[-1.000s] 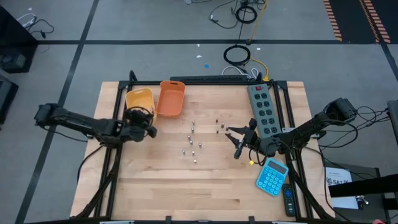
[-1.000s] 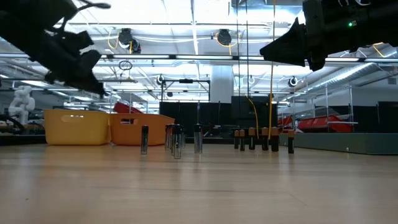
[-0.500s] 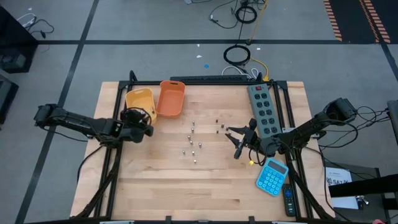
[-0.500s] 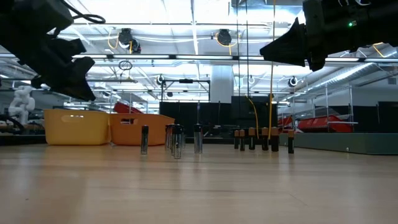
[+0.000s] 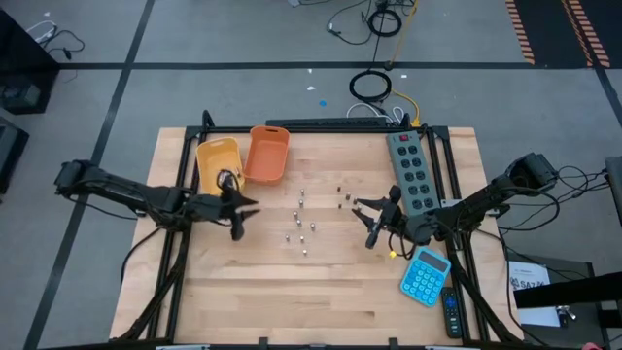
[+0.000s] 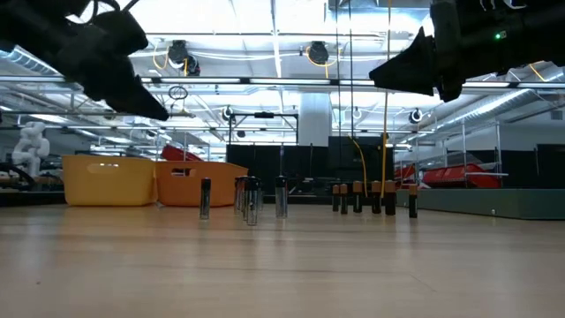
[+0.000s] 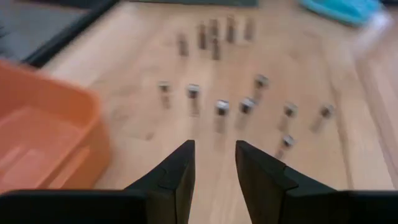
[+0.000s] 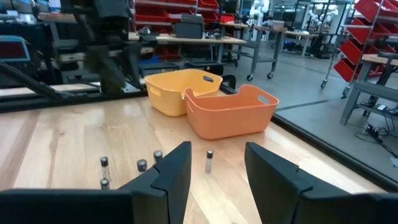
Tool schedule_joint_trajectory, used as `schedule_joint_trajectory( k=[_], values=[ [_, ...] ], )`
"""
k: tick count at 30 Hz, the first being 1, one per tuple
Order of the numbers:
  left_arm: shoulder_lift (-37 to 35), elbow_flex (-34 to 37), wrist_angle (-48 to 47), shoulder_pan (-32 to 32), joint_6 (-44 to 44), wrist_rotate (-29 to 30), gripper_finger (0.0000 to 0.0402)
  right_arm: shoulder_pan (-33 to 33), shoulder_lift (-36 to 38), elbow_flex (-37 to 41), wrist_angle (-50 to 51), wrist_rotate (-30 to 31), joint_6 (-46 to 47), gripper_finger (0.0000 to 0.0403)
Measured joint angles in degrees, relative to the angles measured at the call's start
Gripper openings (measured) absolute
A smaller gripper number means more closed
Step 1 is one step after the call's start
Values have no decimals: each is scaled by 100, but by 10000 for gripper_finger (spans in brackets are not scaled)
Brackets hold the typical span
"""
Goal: Sort batteries
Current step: Put the silver battery into the yellow bin
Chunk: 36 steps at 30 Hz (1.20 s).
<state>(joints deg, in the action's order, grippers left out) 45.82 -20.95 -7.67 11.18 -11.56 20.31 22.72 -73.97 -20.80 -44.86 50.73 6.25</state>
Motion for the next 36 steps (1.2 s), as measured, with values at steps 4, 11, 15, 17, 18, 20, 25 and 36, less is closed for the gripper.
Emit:
schedule_joint_trajectory(
  k=[4,11,15,17,18,20,25,36],
  values=[
    [410,0,321,7,-122,-97,125,0,0,0,311,139,232,144],
    [1208,0,963,-19,-1151,-449,125,0,0,0,399,172,268,144],
    [1818,0,1501,133,-1050,-1029,125,0,0,0,396,174,264,144],
    [2171,0,1786,222,-1016,-1045,125,0,0,0,376,174,260,144],
    [2341,0,1917,253,-1015,-1045,126,0,1,0,359,174,259,144],
    [2669,0,2189,302,-1017,-1045,131,0,0,0,352,174,259,144],
    [3309,0,2899,350,-1013,-932,159,0,0,0,352,173,289,144],
    [4050,0,3774,350,-935,-656,201,0,0,0,304,172,307,144]
  ],
)
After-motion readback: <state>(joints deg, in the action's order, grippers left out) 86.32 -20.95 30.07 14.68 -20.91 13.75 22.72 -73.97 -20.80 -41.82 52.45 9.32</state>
